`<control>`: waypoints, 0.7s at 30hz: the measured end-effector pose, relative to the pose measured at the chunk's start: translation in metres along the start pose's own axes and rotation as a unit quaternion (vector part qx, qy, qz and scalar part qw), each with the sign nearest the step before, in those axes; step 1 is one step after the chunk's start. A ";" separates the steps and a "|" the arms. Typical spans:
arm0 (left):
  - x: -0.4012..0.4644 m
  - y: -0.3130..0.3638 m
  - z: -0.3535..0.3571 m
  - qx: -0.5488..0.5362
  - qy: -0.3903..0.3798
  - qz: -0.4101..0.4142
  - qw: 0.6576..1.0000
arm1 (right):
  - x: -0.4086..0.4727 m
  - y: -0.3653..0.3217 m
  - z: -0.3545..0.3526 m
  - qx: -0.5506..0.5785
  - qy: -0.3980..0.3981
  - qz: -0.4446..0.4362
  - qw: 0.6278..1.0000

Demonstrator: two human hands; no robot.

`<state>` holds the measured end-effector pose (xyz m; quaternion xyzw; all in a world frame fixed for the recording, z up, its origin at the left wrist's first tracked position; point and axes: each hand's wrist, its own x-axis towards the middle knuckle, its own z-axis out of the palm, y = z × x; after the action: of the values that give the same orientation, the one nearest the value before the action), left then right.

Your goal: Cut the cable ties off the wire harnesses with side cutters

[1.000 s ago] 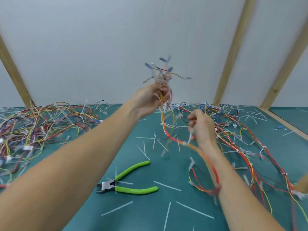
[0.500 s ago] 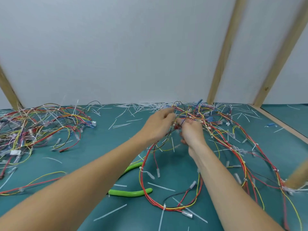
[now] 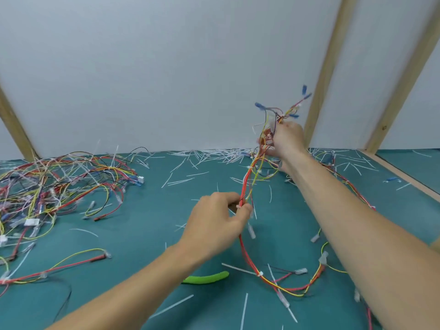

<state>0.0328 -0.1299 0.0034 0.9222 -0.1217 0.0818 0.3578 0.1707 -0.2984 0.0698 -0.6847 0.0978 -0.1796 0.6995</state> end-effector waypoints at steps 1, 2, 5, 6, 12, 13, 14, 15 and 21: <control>-0.001 0.004 -0.001 0.034 0.031 0.028 0.999 | 0.007 -0.003 0.000 -0.057 0.020 -0.040 0.997; 0.000 0.007 -0.001 0.043 0.029 0.036 0.998 | 0.015 -0.004 -0.002 -0.124 0.045 -0.079 0.988; 0.012 0.022 0.013 -0.061 -0.101 -0.008 0.993 | 0.033 0.004 -0.011 -0.364 0.108 -0.173 0.909; 0.017 0.029 0.023 -0.089 -0.132 -0.017 0.987 | 0.037 0.010 -0.014 -0.427 0.104 -0.197 0.876; 0.025 0.056 0.100 0.035 -0.193 0.097 0.976 | 0.042 0.061 -0.046 -0.636 0.029 -0.205 0.744; 0.024 0.057 0.108 0.061 -0.196 0.125 0.971 | 0.042 0.069 -0.054 -0.649 0.029 -0.197 0.735; 0.023 0.057 0.113 0.079 -0.201 0.151 0.965 | 0.043 0.076 -0.060 -0.661 0.031 -0.186 0.726; 0.024 0.057 0.116 0.083 -0.212 0.165 0.960 | 0.043 0.082 -0.066 -0.673 0.033 -0.179 0.717; 0.027 0.044 0.092 0.098 -0.213 0.178 0.956 | 0.059 0.088 -0.084 -0.730 0.048 -0.180 0.658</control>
<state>0.0522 -0.2283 -0.0288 0.9120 -0.3491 -0.0428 0.2111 0.2029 -0.3988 -0.0145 -0.9699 0.1055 -0.2055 -0.0764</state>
